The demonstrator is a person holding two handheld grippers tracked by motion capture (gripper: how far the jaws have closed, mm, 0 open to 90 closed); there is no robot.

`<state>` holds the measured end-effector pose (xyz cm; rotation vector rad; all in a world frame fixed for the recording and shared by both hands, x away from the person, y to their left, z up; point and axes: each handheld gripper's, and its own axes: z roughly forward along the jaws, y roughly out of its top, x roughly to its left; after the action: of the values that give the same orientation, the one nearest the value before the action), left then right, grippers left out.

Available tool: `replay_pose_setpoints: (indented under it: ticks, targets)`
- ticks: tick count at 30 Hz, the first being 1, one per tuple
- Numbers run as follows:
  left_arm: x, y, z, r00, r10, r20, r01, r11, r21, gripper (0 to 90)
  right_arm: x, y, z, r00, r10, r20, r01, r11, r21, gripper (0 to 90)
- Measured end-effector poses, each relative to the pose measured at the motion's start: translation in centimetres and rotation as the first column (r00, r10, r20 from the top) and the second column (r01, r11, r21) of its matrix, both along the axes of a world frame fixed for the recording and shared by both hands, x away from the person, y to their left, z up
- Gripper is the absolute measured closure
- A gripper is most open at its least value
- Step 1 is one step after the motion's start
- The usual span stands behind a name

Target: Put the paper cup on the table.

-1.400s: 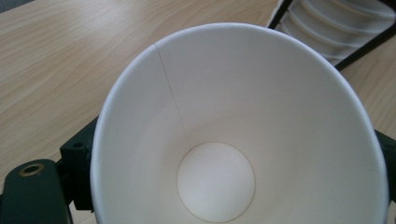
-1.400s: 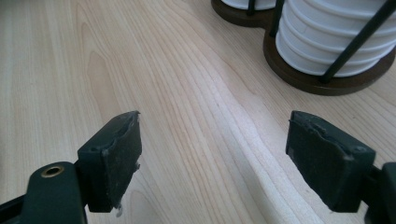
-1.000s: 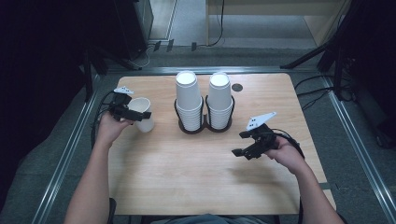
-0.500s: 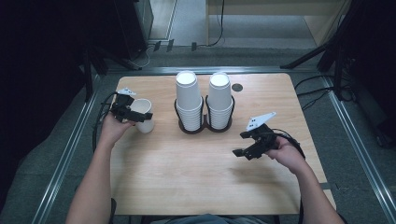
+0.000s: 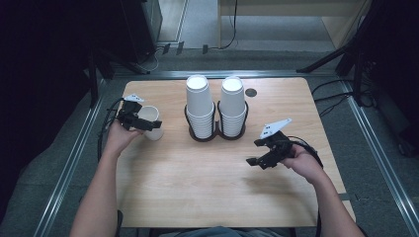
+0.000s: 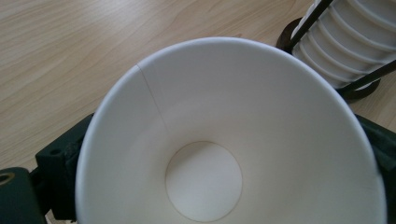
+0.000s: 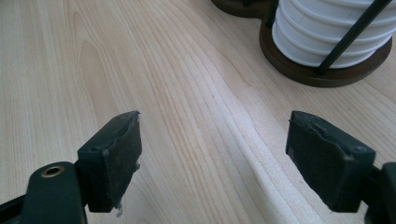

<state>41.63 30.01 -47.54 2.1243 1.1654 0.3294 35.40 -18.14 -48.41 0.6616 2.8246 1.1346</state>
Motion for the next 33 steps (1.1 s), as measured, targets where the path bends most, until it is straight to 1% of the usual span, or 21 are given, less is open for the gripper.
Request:
replay_pose_setpoints:
  ticks: [6,11,12,15,21,25,27,33]
  targets:
    - [0.0,0.0,0.0,0.9998,0.003,-0.018,-0.003,1.0,0.006,0.4,0.0,-0.1,0.0,1.0,-0.003,-0.001,0.003,1.0,-0.003,18.8]
    - [-0.1,0.2,0.3,0.9997,0.003,-0.023,-0.003,0.9999,-0.015,0.3,0.0,0.0,0.0,1.0,0.0,-0.002,0.0,1.0,-0.011,18.8]
    - [-0.2,0.3,0.3,0.9995,-0.001,-0.032,0.0,0.9998,-0.021,0.3,0.0,0.0,0.0,1.0,0.0,-0.002,0.0,1.0,-0.013,18.8]
    - [-0.2,0.4,0.4,0.999,0.007,-0.044,-0.008,0.9999,-0.014,0.3,0.0,0.0,-0.1,1.0,0.001,-0.003,-0.001,1.0,-0.015,18.8]
    - [-0.3,0.6,0.9,0.999,0.019,-0.04,-0.02,0.9994,-0.027,0.3,-0.1,0.0,-0.1,1.0,0.005,0.001,-0.005,1.0,-0.022,18.8]
    - [-0.5,0.8,1.4,0.9991,0.02,-0.039,-0.02,0.9996,-0.017,0.3,-0.1,0.0,-0.1,1.0,0.005,0.005,-0.005,1.0,-0.026,18.8]
    - [-0.7,0.8,1.6,0.9989,0.022,-0.04,-0.023,0.9995,-0.021,0.3,-0.1,-0.1,-0.2,1.0,0.005,0.007,-0.005,1.0,-0.03,18.8]
    - [-0.9,0.8,2.5,0.9993,0.031,-0.023,-0.031,0.9994,-0.014,0.3,-0.1,-0.1,-0.1,0.9999,0.007,0.007,-0.007,1.0,-0.03,18.8]
